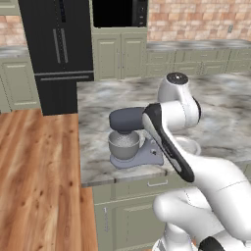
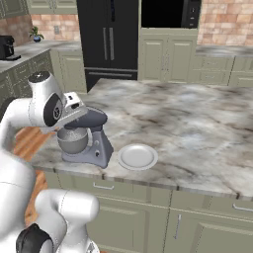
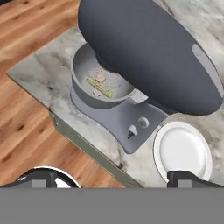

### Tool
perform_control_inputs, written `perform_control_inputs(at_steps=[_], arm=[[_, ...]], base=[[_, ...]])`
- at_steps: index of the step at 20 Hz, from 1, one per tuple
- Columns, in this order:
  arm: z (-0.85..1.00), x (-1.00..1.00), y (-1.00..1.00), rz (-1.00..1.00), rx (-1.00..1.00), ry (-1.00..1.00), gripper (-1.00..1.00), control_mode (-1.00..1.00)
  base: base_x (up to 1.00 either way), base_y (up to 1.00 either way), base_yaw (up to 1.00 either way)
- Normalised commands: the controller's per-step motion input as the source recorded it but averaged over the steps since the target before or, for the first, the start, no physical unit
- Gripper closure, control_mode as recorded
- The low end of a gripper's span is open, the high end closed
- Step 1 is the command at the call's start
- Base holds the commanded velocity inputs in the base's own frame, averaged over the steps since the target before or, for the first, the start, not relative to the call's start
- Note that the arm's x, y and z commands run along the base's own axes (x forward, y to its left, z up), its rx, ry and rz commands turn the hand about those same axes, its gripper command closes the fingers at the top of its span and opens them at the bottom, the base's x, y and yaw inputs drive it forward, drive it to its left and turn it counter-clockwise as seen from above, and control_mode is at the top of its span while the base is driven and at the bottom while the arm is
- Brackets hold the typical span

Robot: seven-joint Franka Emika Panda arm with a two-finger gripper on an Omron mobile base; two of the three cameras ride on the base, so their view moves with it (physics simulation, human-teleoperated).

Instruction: Add butter and sugar cubes to the stand mixer bowl and then turn on the stand mixer to begin making frosting.

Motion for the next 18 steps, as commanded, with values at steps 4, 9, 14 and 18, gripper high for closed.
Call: perform_control_inputs(at_steps=[4,9,14,18], arm=[[-0.52,-0.42,-0.20,-0.30,-0.03,-0.06,-1.00,-1.00],[-0.43,-0.01,-0.21,-0.29,0.00,0.00,-1.00,-1.00],[-0.42,0.07,-0.16,-0.29,0.00,0.06,-1.00,-1.00],[-0.32,0.26,-0.16,-0.20,0.03,0.13,-1.00,-1.00]], base=[[0.00,0.00,0.00],[0.00,0.00,0.00],[0.00,0.00,0.00],[0.00,0.00,0.00]])
